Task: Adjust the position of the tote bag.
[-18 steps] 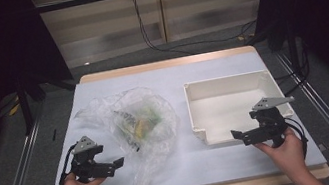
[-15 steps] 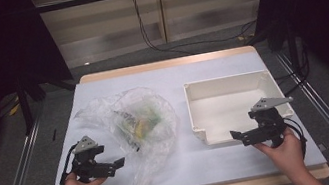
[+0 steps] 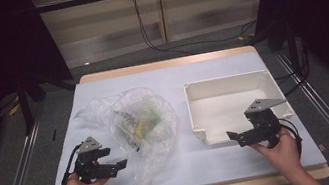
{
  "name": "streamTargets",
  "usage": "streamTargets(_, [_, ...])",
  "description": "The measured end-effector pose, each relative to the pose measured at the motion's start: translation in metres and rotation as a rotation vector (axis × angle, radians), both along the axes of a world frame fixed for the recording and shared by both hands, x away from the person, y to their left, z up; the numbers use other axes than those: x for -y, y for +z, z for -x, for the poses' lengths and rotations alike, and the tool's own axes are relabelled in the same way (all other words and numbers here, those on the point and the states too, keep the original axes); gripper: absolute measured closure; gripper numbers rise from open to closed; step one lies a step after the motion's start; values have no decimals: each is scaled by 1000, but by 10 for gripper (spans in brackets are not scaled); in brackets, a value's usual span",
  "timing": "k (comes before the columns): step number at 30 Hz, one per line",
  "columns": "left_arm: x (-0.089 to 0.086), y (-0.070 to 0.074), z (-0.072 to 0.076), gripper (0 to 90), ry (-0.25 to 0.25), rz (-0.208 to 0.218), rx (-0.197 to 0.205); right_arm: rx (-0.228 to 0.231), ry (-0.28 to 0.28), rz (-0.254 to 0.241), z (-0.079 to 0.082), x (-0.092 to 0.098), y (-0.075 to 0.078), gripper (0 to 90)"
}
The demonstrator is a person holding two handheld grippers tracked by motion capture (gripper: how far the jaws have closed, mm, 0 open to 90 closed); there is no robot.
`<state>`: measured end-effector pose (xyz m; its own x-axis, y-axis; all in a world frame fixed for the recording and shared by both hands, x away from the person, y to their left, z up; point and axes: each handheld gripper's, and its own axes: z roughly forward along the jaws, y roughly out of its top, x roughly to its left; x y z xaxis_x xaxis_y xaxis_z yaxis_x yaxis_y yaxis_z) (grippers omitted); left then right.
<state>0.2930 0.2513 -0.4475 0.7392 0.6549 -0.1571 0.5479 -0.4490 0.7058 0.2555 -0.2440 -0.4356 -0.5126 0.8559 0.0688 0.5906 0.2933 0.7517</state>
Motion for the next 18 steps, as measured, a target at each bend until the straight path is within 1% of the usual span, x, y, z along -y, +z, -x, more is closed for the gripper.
streamTargets(2, [1, 0, 1, 235, 3, 5, -2, 16, 4, 2, 2, -1, 1, 46])
streamTargets(4, [2, 2, 2, 266, -6, -4, 17, 28, 7, 14, 5, -1, 3, 46])
streamTargets(5, [3, 2, 2, 292, -16, 2, 20, 25, 8, 15, 6, -2, 3, 47])
streamTargets(6, [4, 4, 2, 331, -17, -5, 22, 28, 8, 18, 7, -2, 3, 47])
streamTargets(7, [5, 4, 1, 360, -18, -15, 33, 30, 15, 27, 7, -2, 3, 47])
streamTargets(8, [6, 5, 1, 390, -19, -18, 24, 23, 8, 28, 8, -2, 2, 47])
streamTargets(10, [7, 3, -2, 431, -30, -6, 8, 29, 2, 26, 8, 0, 2, 48])
streamTargets(11, [8, 2, -2, 458, -30, -1, 0, 23, 1, 25, 8, 0, 2, 49])
streamTargets(12, [9, 1, -3, 487, -42, -12, -4, 23, 5, 27, 7, 1, 1, 49])
streamTargets(13, [9, 1, -3, 501, -42, -12, -4, 23, 5, 27, 7, 1, 1, 49])
streamTargets(14, [10, 0, -4, 501, -52, -10, -12, 21, 2, 32, 7, 1, 0, 49])
streamTargets(15, [12, -1, -4, 562, -65, -21, -14, 9, -8, 21, 7, 1, 0, 49])
streamTargets(16, [12, 0, -4, 581, -72, -29, -11, 13, -7, 28, 7, 2, 0, 49])
streamTargets(17, [13, 1, -3, 604, -75, -25, -5, 19, -6, 33, 8, 1, 0, 50])
streamTargets(18, [14, 2, -3, 649, -85, -10, -9, 16, -6, 27, 10, 1, 1, 51])
